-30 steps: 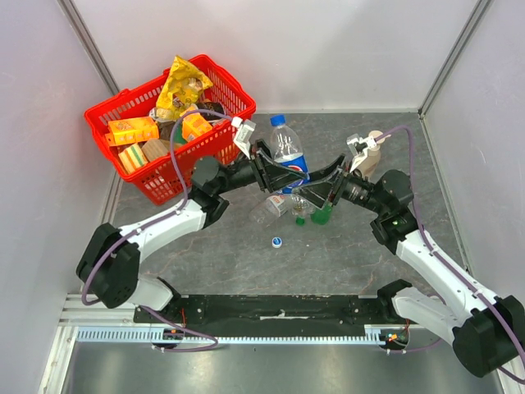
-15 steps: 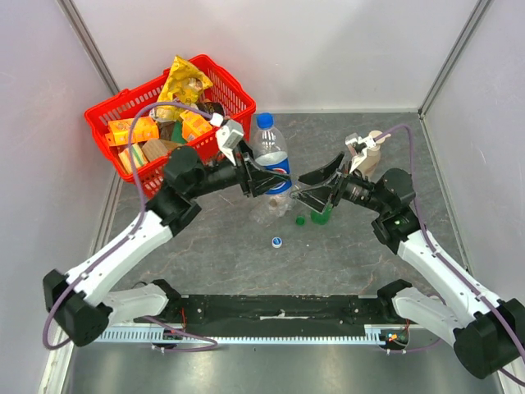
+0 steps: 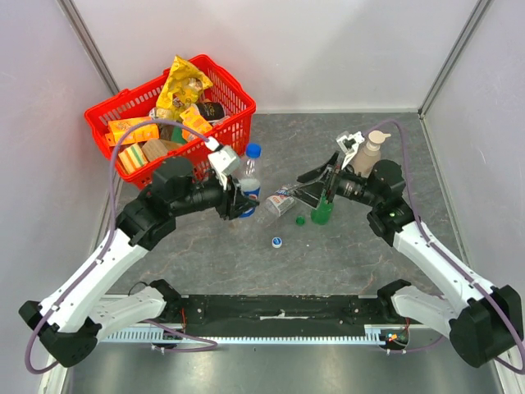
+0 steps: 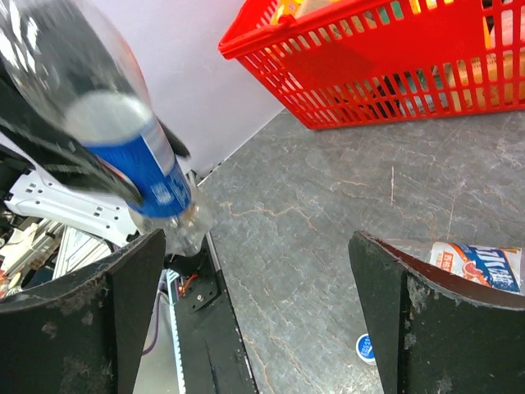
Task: Unscrew the bottle caps
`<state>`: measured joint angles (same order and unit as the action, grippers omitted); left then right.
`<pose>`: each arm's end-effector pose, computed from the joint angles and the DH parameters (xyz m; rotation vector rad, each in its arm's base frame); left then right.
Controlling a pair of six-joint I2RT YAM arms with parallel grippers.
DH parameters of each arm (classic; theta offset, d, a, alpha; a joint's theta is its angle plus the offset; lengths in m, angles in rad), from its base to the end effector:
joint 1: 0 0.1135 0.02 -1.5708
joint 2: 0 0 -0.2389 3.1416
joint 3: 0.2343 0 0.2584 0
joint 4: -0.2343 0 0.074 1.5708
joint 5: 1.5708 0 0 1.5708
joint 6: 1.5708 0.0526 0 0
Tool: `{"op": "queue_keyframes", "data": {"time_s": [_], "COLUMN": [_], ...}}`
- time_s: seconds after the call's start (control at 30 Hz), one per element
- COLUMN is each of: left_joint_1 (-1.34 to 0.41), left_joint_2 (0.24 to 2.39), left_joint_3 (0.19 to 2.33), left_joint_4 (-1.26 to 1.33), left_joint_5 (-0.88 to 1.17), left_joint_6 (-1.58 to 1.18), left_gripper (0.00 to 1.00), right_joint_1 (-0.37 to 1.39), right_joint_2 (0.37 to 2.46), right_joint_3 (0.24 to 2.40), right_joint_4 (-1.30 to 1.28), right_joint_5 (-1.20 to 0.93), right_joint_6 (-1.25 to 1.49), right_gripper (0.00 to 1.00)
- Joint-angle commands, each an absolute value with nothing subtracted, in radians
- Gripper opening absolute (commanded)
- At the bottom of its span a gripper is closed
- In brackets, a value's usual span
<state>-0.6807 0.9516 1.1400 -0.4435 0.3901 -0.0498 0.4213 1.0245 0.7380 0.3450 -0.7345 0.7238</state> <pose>0.1706 -0.1639 0.3831 0.8529 1.6918 -0.8625 0.2290 0.1413 0.3108 -0.4022 1.6722 1.4297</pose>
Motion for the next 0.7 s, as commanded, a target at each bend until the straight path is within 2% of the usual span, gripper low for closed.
{"op": "queue_keyframes", "data": {"time_s": [0.0, 0.47, 0.57, 0.67], "left_joint_1": [-0.681, -0.681, -0.681, -0.681], "left_joint_2": [0.951, 1.057, 1.058, 1.045], "left_joint_3": [1.072, 0.913, 0.908, 0.899], "left_joint_4": [-0.591, -0.583, -0.584, -0.578], "left_joint_5": [0.377, 0.108, 0.106, 0.112], "left_joint_6": [0.051, 0.048, 0.045, 0.044], "left_gripper": [0.14, 0.05, 0.05, 0.05], "right_joint_1": [0.42, 0.494, 0.531, 0.551], "right_joint_2": [1.081, 1.242, 1.293, 1.347], "right_joint_3": [0.816, 0.894, 0.949, 0.991], "right_joint_4": [0.287, 0.245, 0.197, 0.167], "right_joint_5": [-0.752, -0.724, -0.683, -0.655], "right_joint_6": [0.669, 0.683, 0.677, 0.689], "right_gripper": [0.98, 0.98, 0.91, 0.76]}}
